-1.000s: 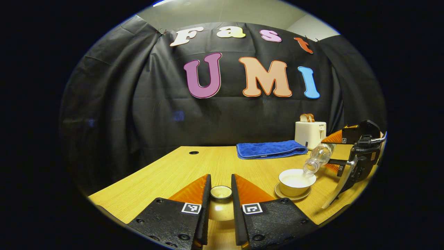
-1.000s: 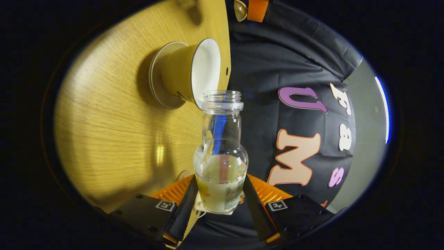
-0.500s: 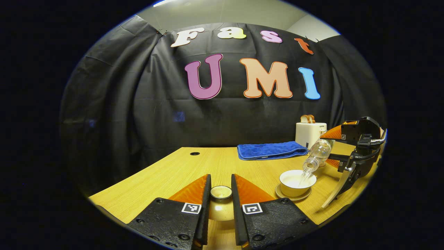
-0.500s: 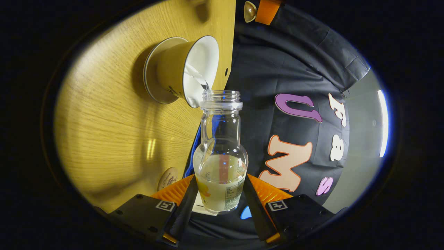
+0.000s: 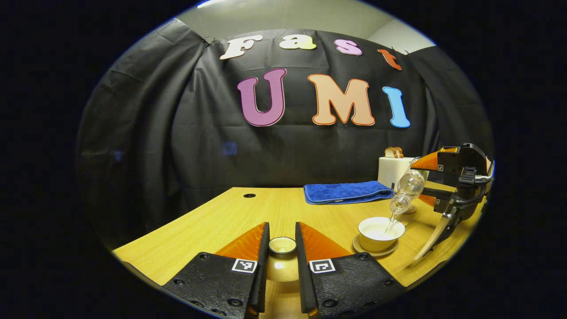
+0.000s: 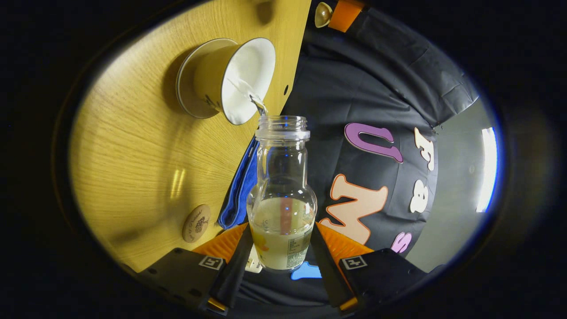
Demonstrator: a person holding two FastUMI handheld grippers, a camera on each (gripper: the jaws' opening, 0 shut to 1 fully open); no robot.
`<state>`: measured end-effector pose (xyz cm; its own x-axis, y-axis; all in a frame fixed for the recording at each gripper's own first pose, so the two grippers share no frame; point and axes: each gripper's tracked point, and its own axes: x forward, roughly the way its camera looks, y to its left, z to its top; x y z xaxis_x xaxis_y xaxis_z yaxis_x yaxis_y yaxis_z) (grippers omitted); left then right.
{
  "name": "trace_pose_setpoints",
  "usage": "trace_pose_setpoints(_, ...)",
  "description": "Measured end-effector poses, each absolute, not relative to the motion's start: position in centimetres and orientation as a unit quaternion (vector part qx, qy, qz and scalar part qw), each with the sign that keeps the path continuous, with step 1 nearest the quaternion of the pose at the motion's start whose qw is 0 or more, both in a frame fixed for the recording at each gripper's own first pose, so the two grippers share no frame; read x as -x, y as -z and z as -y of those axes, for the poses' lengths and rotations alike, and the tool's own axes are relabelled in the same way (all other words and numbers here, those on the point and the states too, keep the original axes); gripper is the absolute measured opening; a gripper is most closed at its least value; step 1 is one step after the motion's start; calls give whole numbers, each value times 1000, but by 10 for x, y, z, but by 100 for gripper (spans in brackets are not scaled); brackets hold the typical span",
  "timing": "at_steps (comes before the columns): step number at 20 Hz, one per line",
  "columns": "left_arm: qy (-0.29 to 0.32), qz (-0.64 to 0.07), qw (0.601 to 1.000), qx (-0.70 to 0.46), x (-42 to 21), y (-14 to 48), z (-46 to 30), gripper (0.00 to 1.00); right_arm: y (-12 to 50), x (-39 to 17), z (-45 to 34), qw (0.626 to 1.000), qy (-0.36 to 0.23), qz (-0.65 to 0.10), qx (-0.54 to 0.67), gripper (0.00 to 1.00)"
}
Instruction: Open the teacup lid with one hand, grasp the water bottle and pour water into the teacup with the other hand; after pouring, place the water bottle on the coaster and then close the teacup lid.
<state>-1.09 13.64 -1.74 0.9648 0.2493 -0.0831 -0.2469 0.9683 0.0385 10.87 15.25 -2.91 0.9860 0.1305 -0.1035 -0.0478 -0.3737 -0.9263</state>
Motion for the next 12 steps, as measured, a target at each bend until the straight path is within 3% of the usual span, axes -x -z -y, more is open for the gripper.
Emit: trace_pose_setpoints(12,-126,-41,991,-14,12,16,-138,28,2,-111,-167,508,-68,73,856,80)
